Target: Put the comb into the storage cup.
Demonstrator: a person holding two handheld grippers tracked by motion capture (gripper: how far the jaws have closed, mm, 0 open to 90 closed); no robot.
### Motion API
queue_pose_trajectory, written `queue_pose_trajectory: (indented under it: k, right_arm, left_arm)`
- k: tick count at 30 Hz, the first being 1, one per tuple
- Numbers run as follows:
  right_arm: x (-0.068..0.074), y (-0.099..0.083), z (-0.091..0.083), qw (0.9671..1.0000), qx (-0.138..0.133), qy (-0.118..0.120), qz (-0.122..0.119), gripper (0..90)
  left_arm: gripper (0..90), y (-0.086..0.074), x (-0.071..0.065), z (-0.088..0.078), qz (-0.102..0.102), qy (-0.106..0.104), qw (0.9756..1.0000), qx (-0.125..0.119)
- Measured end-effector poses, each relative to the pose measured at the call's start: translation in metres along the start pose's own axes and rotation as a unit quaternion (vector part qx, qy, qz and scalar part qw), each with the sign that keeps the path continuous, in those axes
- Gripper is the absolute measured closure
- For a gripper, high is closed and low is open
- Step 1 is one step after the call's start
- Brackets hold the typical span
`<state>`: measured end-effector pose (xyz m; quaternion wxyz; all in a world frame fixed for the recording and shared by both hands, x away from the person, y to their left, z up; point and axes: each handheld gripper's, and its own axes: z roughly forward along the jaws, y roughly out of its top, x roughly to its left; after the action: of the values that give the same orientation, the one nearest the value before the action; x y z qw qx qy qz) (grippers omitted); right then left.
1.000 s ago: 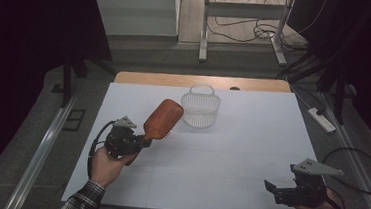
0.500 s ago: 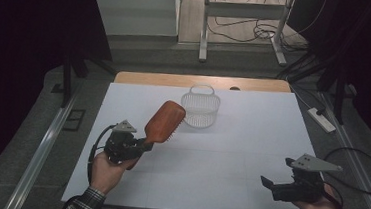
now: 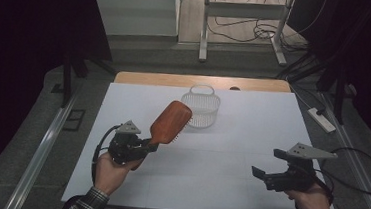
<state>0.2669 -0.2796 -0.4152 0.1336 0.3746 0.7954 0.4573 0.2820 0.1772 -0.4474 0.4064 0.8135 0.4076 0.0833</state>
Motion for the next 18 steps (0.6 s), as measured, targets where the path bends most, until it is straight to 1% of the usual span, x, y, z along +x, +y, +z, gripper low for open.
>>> queue_pose_trajectory:
  k: [4,5,8,10,12,15,18]
  right_arm:
    - [0.003,0.006,0.006,1.0,0.004,0.001,-0.006,0.0]
    - [0.003,0.007,0.008,1.0,0.003,0.002,-0.005,0.0]
    - [0.003,0.01,0.012,1.0,0.004,0.003,0.006,0.0]
    - [0.003,0.012,0.014,0.9999,0.001,0.007,0.008,0.0]
    - [0.004,0.015,0.017,0.9999,0.002,0.011,0.005,0.0]
    - [0.006,0.018,0.023,0.9998,0.002,0.018,0.0,0.0]
    - [0.008,0.022,0.028,0.9997,0.006,0.025,0.003,0.0]
  left_arm:
    - [71.6,0.002,-0.002,0.001,0.008,-0.003,1.0,-0.001]
    - [71.6,0.003,-0.003,0.002,0.008,-0.004,1.0,-0.003]
    - [71.6,0.004,-0.004,0.002,0.011,-0.003,0.9999,-0.004]
    - [71.6,0.005,-0.004,0.003,0.012,-0.003,0.9999,-0.005]
    - [71.6,0.006,-0.005,0.004,0.011,-0.004,0.9999,-0.007]
    - [71.6,0.008,-0.006,0.005,0.014,-0.006,0.9999,-0.007]
    - [71.6,0.01,-0.007,0.007,0.018,-0.008,0.9998,-0.008]
